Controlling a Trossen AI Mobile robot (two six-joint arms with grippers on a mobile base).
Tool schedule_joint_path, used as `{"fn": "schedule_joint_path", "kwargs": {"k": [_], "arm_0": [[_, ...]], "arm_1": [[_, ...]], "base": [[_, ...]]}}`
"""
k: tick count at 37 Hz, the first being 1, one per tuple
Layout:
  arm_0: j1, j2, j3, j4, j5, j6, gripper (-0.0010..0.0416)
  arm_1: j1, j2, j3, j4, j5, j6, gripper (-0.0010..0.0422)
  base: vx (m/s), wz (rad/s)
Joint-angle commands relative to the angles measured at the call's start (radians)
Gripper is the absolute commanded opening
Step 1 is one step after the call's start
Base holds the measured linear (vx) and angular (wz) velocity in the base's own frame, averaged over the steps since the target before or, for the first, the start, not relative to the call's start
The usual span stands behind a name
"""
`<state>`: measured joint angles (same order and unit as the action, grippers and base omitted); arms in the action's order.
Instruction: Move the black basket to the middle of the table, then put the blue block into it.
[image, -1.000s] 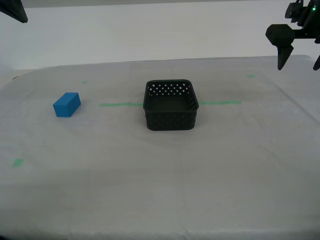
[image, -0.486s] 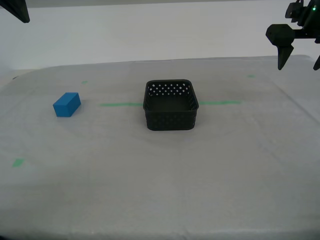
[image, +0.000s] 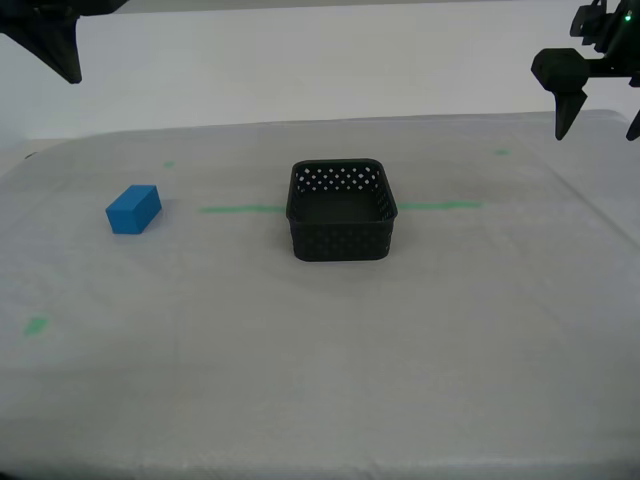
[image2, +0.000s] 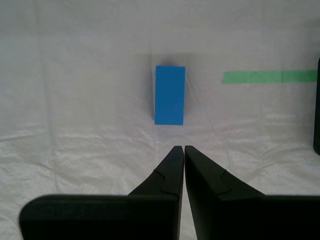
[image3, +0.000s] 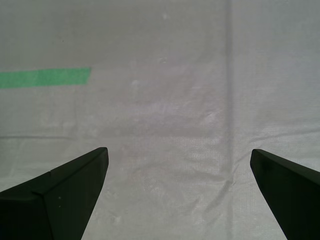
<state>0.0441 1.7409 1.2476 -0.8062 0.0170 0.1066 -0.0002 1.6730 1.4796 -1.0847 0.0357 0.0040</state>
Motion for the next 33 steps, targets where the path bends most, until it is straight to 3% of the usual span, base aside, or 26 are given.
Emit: {"fn": "schedule_joint_path", "kwargs": {"k": [1,17,22,33], "arm_0": [[0.001,0.0,0.0,0.001,0.0,-0.002,0.0399],[0.001,0.0,0.0,0.021,0.0,-0.002,0.0399],[0.001,0.0,0.0,0.022,0.0,-0.002,0.0399],[0.001,0.0,0.0,0.022,0.0,-0.002,0.0399]], "arm_1": [[0.0,0.026,0.001,0.006,0.003,0.007,0.0],[0.0,0.041,0.0,0.059,-0.004,0.008,0.0013],[0.0,0.041,0.0,0.061,-0.004,0.009,0.0067],[0.0,0.041,0.0,0.07,-0.004,0.013,0.0239]], "base": [[0.0,0.0],[0.0,0.0],[0.0,0.0],[0.0,0.0]]}}
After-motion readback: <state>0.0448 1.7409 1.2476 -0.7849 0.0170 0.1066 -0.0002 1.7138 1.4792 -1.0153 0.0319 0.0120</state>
